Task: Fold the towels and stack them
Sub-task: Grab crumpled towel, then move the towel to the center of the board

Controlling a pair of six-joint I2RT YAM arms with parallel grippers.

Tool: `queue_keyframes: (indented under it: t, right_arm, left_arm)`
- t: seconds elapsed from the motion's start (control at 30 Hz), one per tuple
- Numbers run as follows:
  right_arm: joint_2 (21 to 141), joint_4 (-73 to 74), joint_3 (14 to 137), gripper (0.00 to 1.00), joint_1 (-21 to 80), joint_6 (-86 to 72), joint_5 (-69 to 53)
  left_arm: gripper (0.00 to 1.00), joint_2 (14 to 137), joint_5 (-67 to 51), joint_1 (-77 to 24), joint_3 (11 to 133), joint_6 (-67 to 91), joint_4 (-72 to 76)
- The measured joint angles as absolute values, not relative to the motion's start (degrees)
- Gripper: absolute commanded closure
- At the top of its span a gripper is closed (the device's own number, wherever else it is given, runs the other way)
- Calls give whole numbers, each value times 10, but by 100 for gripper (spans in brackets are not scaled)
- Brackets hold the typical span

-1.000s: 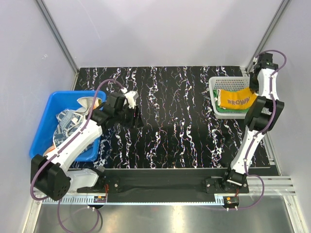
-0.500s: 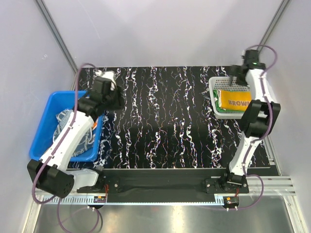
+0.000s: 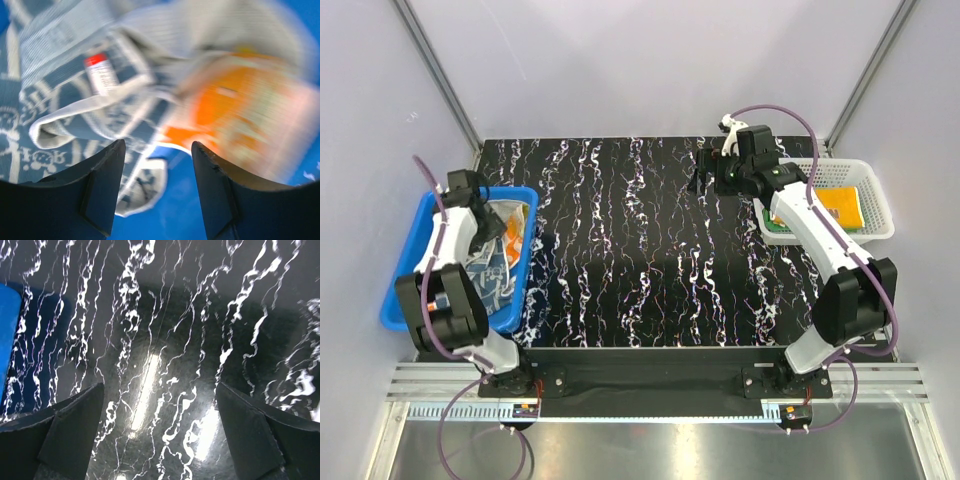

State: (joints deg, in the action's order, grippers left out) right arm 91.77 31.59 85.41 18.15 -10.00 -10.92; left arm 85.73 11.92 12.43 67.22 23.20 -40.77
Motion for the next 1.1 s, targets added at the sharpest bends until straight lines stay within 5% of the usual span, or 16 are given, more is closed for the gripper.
queue_keyframes:
  t: [0.13, 0.23, 0.27, 0.33, 0.4, 0.7, 0.9, 1.1]
  right_arm:
    - [916, 308, 823, 0, 181, -108, -126]
    - [912, 312, 804, 0, 183, -110, -132]
    - [908, 313, 800, 0, 184, -110, -132]
    - [896, 314, 794, 0, 188, -109, -132]
    - [887, 316, 794, 0, 189, -109, -131]
    - [875, 331, 809, 0, 191, -107, -130]
    - [874, 334, 817, 0, 191, -107, -131]
    - [862, 335, 817, 0, 191, -112, -133]
  left_arm:
    - [37, 921, 109, 175, 666, 253, -398]
    - [47, 974, 103, 175, 680, 256, -389]
    - [52, 993, 103, 174, 687, 255, -386]
    - [89, 1020, 103, 173, 693, 255, -378]
    - [100, 1025, 106, 175, 698, 251, -380]
    - [100, 954, 110, 179, 759, 232, -448]
    - [89, 849, 107, 119, 974, 208, -498]
    - [100, 808, 68, 20, 1168, 196, -531]
